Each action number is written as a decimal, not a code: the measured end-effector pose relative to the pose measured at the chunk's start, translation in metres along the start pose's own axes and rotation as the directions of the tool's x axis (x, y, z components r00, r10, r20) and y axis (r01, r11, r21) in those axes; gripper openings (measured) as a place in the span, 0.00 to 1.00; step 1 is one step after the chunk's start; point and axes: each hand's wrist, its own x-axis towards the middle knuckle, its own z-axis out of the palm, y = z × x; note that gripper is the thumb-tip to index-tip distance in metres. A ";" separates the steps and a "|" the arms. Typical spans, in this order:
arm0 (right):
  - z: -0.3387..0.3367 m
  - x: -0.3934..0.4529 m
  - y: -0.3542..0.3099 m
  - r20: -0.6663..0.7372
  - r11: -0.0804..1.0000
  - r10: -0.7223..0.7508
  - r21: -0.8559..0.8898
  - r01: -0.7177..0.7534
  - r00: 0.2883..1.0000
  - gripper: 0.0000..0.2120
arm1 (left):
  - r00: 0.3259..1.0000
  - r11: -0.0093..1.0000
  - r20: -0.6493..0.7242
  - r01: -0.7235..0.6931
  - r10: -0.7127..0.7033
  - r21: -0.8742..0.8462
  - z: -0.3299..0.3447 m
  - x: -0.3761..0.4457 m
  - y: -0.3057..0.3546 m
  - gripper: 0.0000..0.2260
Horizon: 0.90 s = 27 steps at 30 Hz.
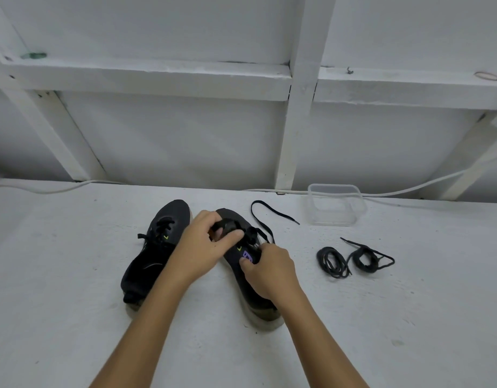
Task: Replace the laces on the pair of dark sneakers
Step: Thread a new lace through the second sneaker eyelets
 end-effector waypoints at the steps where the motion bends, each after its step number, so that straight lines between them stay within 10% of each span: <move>1: 0.000 0.000 -0.001 -0.001 1.000 0.001 -0.006 -0.001 1.000 0.14 | 1.000 1.000 0.002 -0.005 0.005 0.002 0.006 -0.001 -0.003 0.07; 3: 0.000 0.000 0.000 -0.002 1.000 0.002 -0.008 -0.002 1.000 0.14 | 0.992 0.967 0.051 0.123 -0.115 -0.221 0.012 -0.001 -0.004 0.04; 7: -0.002 -0.003 0.003 0.002 0.998 -0.010 0.066 0.010 1.000 0.14 | 0.939 0.553 0.251 0.341 -0.234 -0.760 0.016 0.002 -0.004 0.10; 11: -0.005 -0.003 0.003 -0.005 0.992 -0.031 0.125 0.031 1.000 0.16 | 0.949 0.635 0.228 0.316 -0.219 -0.705 0.017 -0.002 -0.001 0.16; 21: -0.004 0.001 0.001 0.015 0.999 0.029 0.028 -0.030 0.999 0.15 | 0.994 0.315 0.091 0.068 0.059 -0.947 -0.041 0.006 0.050 0.16; 27: -0.008 0.002 0.002 0.047 0.995 0.044 0.086 -0.048 0.998 0.17 | 0.994 0.544 0.099 0.108 -0.046 -0.832 -0.037 0.011 0.054 0.10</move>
